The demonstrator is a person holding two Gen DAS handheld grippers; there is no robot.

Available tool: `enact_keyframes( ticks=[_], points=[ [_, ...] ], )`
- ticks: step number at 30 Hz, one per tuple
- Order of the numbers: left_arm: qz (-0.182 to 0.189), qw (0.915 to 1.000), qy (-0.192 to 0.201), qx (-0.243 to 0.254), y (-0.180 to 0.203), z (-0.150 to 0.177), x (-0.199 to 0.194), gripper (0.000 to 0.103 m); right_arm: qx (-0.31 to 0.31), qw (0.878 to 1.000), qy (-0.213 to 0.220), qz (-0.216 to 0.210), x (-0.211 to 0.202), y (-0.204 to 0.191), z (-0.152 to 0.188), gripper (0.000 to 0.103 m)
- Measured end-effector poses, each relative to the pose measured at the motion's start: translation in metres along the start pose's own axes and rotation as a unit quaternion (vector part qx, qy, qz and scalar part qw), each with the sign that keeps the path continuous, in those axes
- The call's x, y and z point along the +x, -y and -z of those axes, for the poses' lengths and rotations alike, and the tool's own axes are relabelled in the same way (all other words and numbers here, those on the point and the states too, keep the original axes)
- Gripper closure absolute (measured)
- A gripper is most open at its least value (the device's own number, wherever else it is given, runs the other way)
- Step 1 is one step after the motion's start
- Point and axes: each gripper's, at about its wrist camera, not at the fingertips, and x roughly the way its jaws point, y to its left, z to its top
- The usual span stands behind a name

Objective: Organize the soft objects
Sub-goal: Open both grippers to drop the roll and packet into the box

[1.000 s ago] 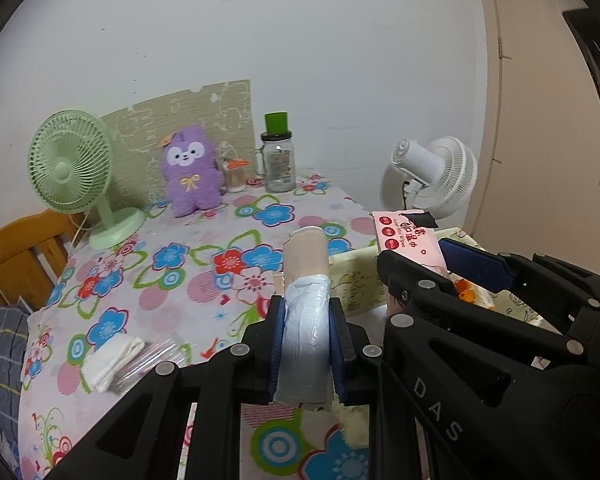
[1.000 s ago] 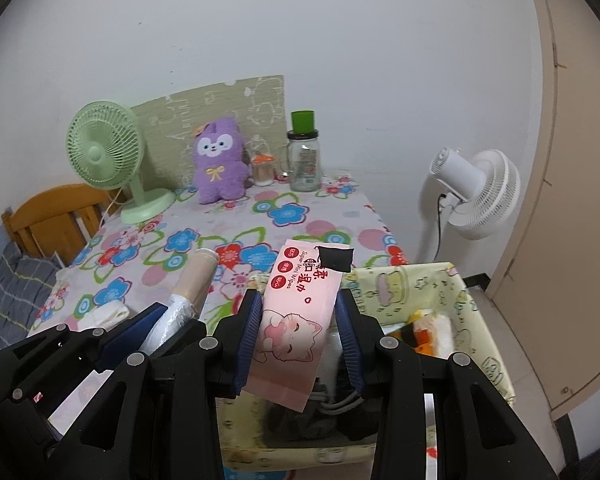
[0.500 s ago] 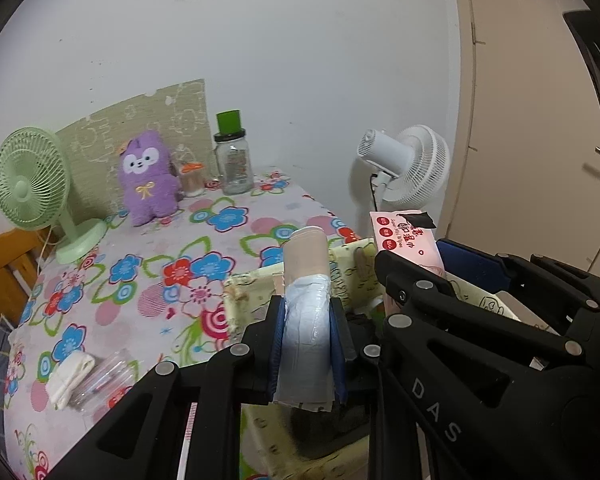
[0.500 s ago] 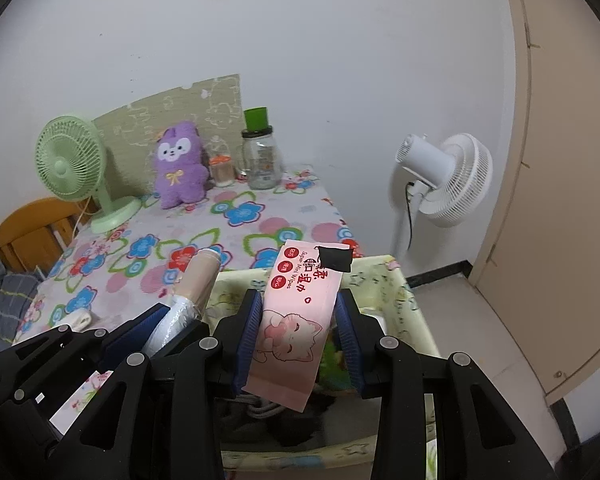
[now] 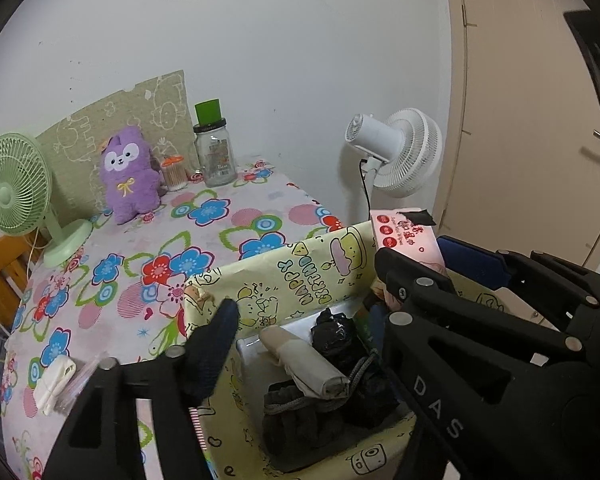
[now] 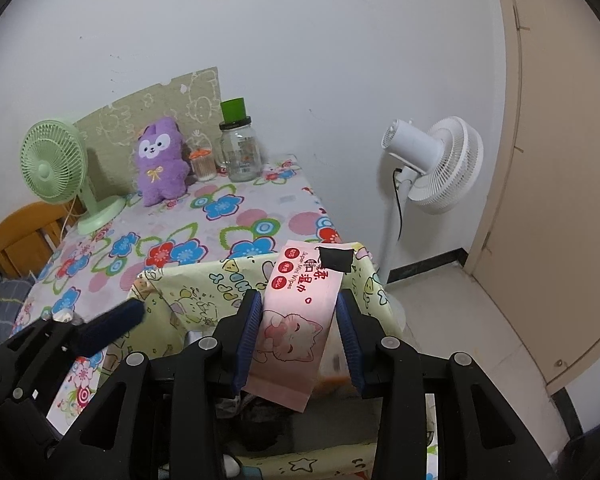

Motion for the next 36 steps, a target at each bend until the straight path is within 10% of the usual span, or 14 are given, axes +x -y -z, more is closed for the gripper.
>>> enact_keyframes(
  ticks=[36],
  points=[
    [-0.061,0.9952,0.03,-0.069,-0.126,0.039,-0.059,0.015,-0.038,0.998,0.025,-0.035,-0.02,-0.128,0.008,0.018]
  ],
)
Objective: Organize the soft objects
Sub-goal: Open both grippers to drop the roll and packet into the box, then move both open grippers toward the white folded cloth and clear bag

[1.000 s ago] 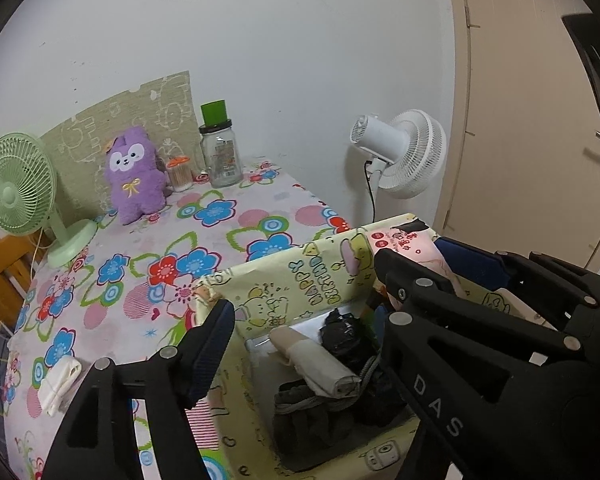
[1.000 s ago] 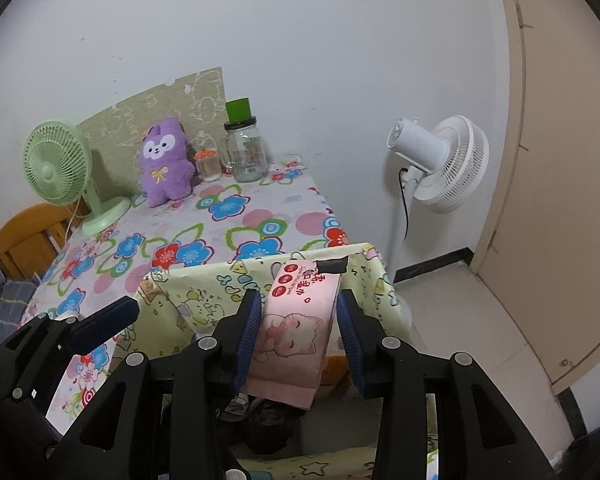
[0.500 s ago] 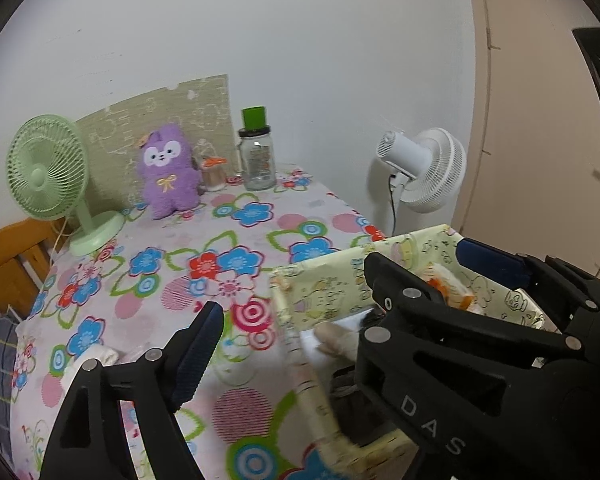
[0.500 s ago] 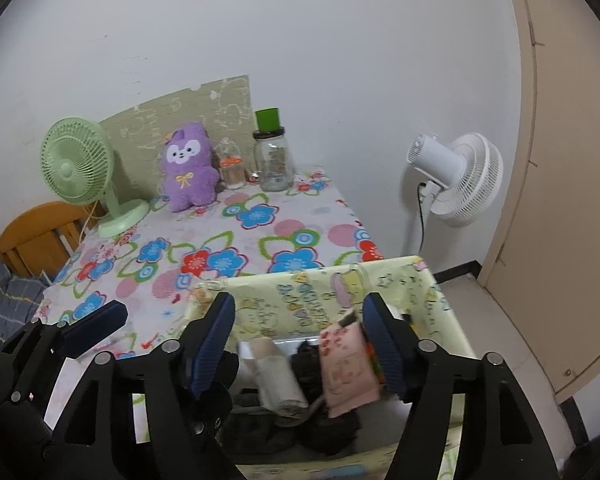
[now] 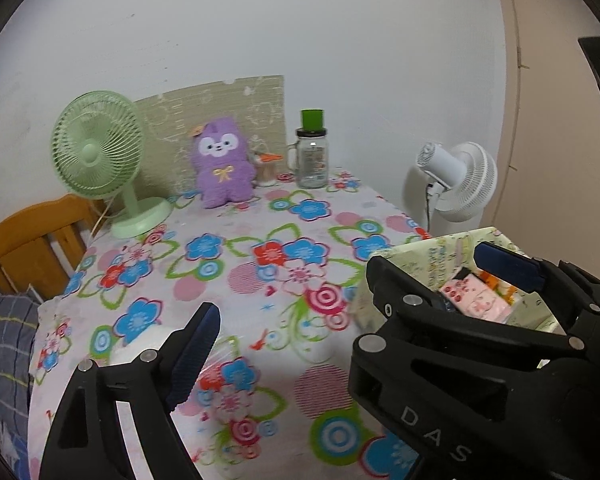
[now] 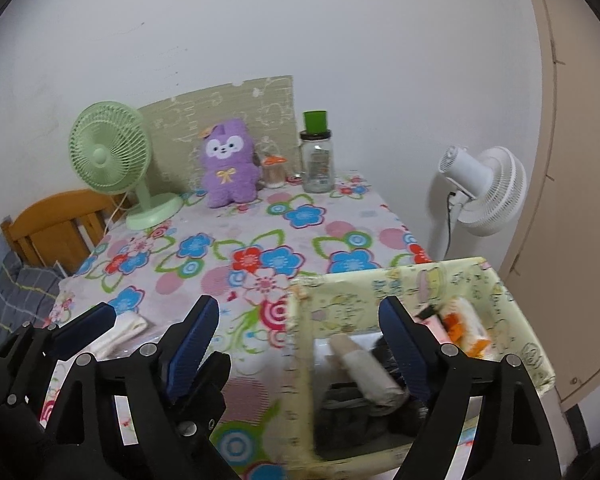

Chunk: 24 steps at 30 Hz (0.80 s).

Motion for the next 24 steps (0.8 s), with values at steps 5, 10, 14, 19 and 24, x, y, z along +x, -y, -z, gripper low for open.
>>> enact_keyframes(
  ticks=[5,10,14,19,24],
  points=[
    [-0.017,0.9997,-0.002,-0.015,-0.025,0.007,-0.005,0.015,-0.006,1.0,-0.005,-0.01,0.002,-0.025,0.003,0.016],
    [-0.032,0.9991,-0.005,-0.028,-0.047,0.014,-0.007,0.015,-0.016,1.0,-0.01,-0.02,0.005,-0.048,0.006,0.014],
    [-0.044,0.9984,-0.008,-0.034,-0.061,0.02,-0.007,0.011,-0.024,0.999,-0.015,-0.027,0.009,-0.064,0.009,0.014],
    [-0.052,0.9979,-0.015,-0.035,-0.076,0.027,-0.005,0.009,-0.031,0.999,-0.019,-0.03,0.014,-0.081,0.014,0.012],
    [-0.058,0.9972,-0.021,-0.043,-0.09,0.033,-0.003,0.008,-0.034,0.999,-0.025,-0.032,0.021,-0.094,0.018,0.01]
  ],
)
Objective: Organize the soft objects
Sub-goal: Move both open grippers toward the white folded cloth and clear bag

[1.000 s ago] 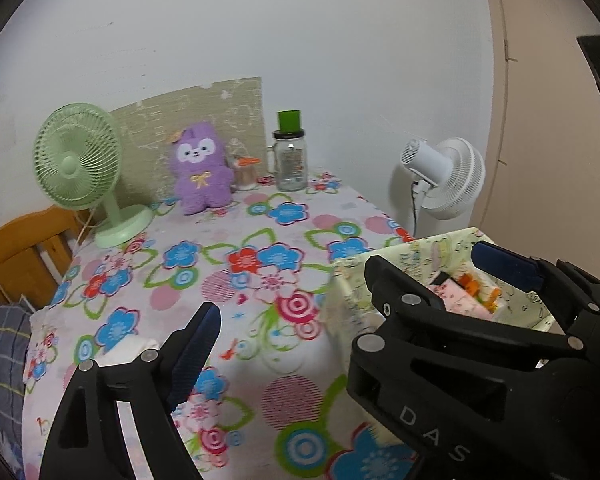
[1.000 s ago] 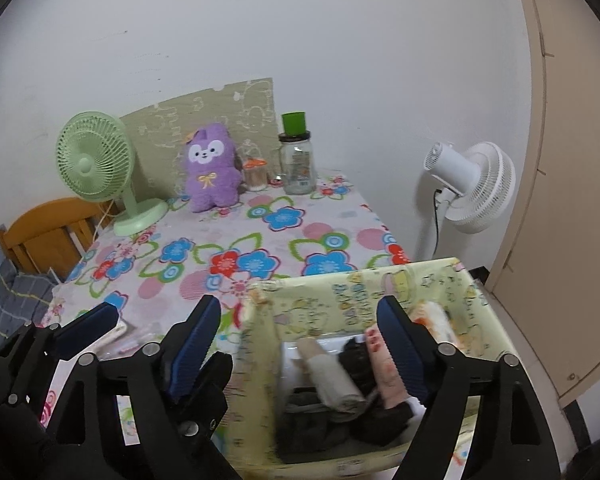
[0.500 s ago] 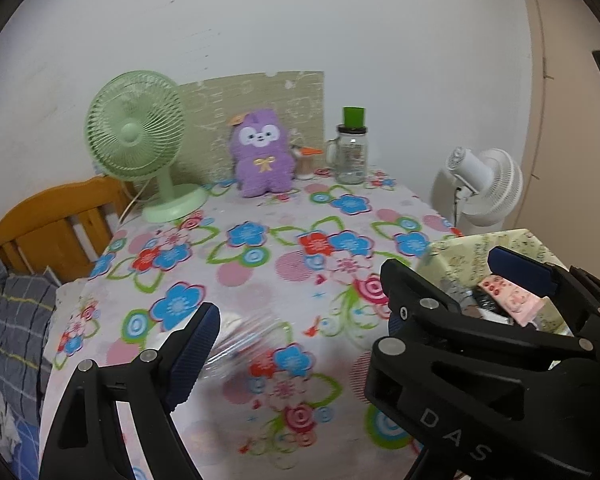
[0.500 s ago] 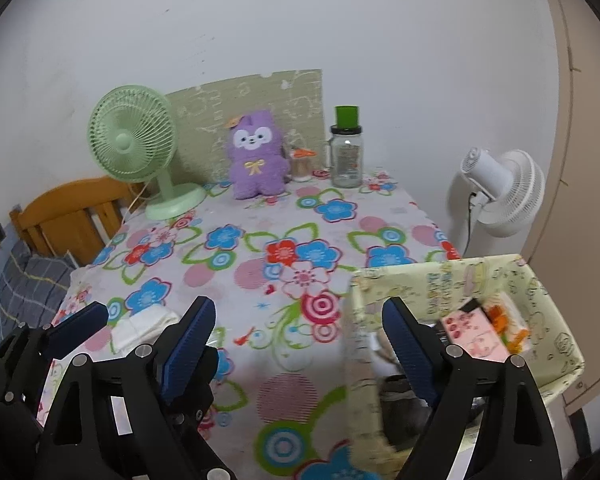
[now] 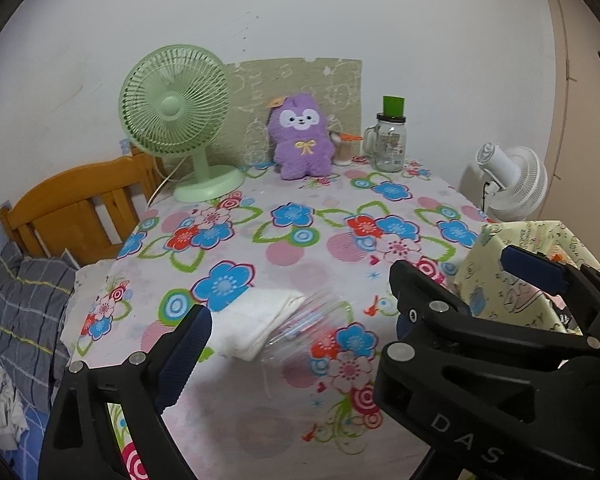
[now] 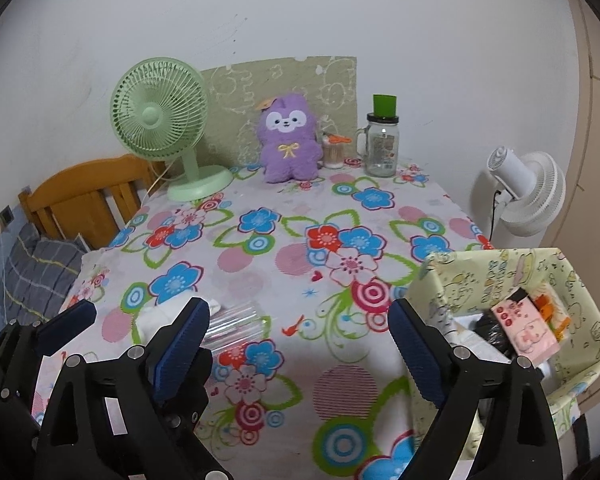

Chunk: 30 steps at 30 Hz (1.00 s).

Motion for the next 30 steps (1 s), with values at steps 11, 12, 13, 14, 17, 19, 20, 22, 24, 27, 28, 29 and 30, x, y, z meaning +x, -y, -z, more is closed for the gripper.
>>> enact_keyframes(
  ticks=[11,12,13,14,17,19,20,22,24,27,28,29,30],
  points=[
    [-0.017,0.9997,-0.015,-0.012,-0.022,0.009,0.015,0.004,-0.009,1.0,-0.012,-0.003,0.018,-0.02,0.007,0.008],
    [-0.017,0.9996,-0.017,-0.013,-0.024,0.01,0.017,0.004,-0.01,1.0,-0.015,-0.004,0.02,-0.021,0.007,0.008],
    [-0.017,0.9996,-0.02,-0.012,-0.025,0.01,0.019,0.004,-0.01,1.0,-0.017,-0.005,0.022,-0.022,0.008,0.008],
    [-0.018,0.9995,-0.022,-0.012,-0.026,0.011,0.021,0.004,-0.011,1.0,-0.019,-0.004,0.025,-0.024,0.008,0.008],
    [-0.02,0.9993,-0.029,-0.013,-0.03,0.013,0.027,0.004,-0.013,1.0,-0.024,-0.005,0.032,-0.027,0.01,0.008],
    [-0.022,0.9991,-0.033,-0.013,-0.033,0.014,0.031,0.004,-0.014,1.0,-0.027,-0.006,0.037,-0.03,0.011,0.008],
    [-0.023,0.999,-0.036,-0.013,-0.035,0.015,0.034,0.004,-0.015,0.999,-0.029,-0.006,0.039,-0.031,0.012,0.008],
    [-0.025,0.9986,-0.043,-0.014,-0.039,0.016,0.041,0.004,-0.015,0.999,-0.034,-0.008,0.045,-0.033,0.013,0.008],
    [-0.027,0.9983,-0.05,-0.015,-0.042,0.016,0.046,0.004,-0.016,0.999,-0.04,-0.008,0.051,-0.035,0.013,0.008],
    [-0.029,0.9977,-0.06,-0.017,-0.046,0.017,0.056,0.004,-0.017,0.999,-0.05,-0.009,0.06,-0.037,0.014,0.008],
    [-0.028,0.9975,-0.062,-0.017,-0.047,0.017,0.059,0.004,-0.017,0.998,-0.053,-0.01,0.063,-0.037,0.014,0.008],
    [-0.026,0.9974,-0.065,-0.016,-0.048,0.017,0.062,0.004,-0.017,0.998,-0.057,-0.012,0.067,-0.037,0.015,0.008],
    [-0.024,0.9973,-0.068,-0.015,-0.048,0.018,0.066,0.004,-0.018,0.998,-0.058,-0.014,0.07,-0.036,0.015,0.008]
  ],
)
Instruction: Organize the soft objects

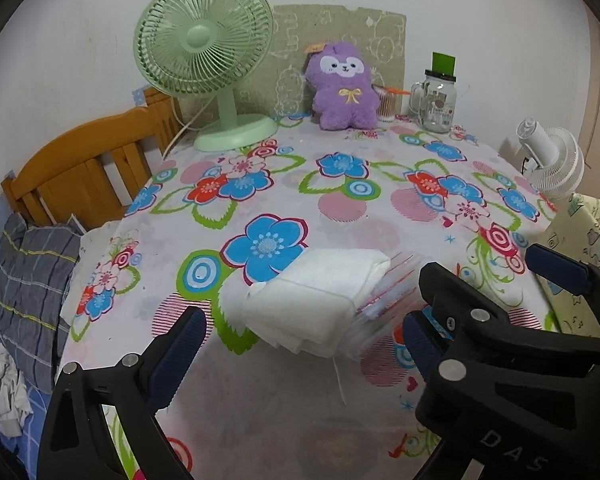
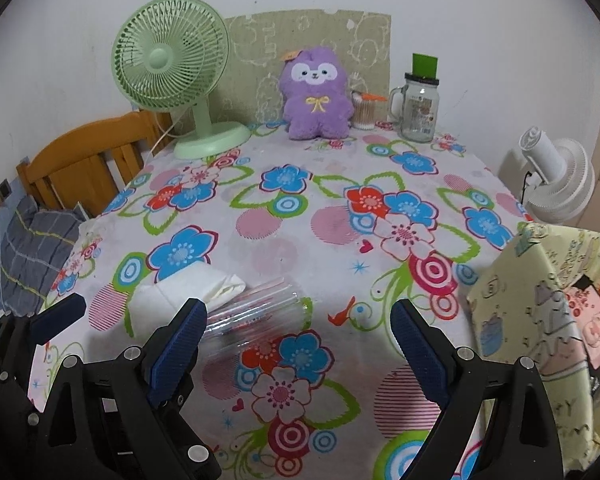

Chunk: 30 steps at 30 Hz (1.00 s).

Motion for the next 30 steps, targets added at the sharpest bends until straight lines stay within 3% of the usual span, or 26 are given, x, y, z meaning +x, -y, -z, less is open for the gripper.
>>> enact_keyframes(
  ticks=[15,22,30],
  points=[
    [0.002,0.9995,-0.027,-0.015,-0.013,-0.003,0.038,0.004,0.006,0.999,-0.035,0.001,0.034,-0.002,-0.002,0.008],
    [0.029,0.999,-0.034,0.002,-0.008,-0.003,0.047,0.005,0.009,0.999,-0.052,0.001,0.044,-0.004,-0.002,0.008],
    [0.095,0.9938,-0.057,0.011,-0.003,-0.002,0.048,0.048,0.015,0.997,-0.069,-0.005,0.052,-0.004,0.0,0.008]
  ],
)
